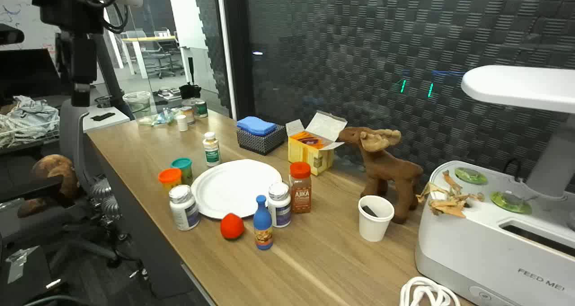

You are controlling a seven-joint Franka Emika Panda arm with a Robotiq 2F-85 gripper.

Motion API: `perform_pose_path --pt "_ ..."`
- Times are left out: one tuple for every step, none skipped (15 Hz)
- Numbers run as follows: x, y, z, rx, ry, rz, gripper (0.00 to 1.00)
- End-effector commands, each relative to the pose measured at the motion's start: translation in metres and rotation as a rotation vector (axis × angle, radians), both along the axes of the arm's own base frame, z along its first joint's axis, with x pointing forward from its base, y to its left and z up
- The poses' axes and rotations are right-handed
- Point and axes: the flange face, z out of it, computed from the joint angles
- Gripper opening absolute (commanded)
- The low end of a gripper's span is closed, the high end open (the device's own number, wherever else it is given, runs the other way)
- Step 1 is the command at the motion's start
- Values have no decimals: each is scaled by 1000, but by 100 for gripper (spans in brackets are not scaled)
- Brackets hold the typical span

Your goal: Pick up all the objects surrounding the white plate and arrange them on the plate

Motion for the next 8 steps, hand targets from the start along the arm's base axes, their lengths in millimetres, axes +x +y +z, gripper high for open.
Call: perform_pose_path --pt "1 0 2 1 -3 0 100" --pt "1 1 4 3 -7 0 100" --pt "2 1 5 4 -9 0 100" --pt "2 1 5 4 -11 1 100" --pt "2 1 5 4 -11 1 100" --pt "2 1 5 4 -11 0 100" --pt "2 1 5 4 -11 0 100" --pt "2 1 5 4 -11 1 100"
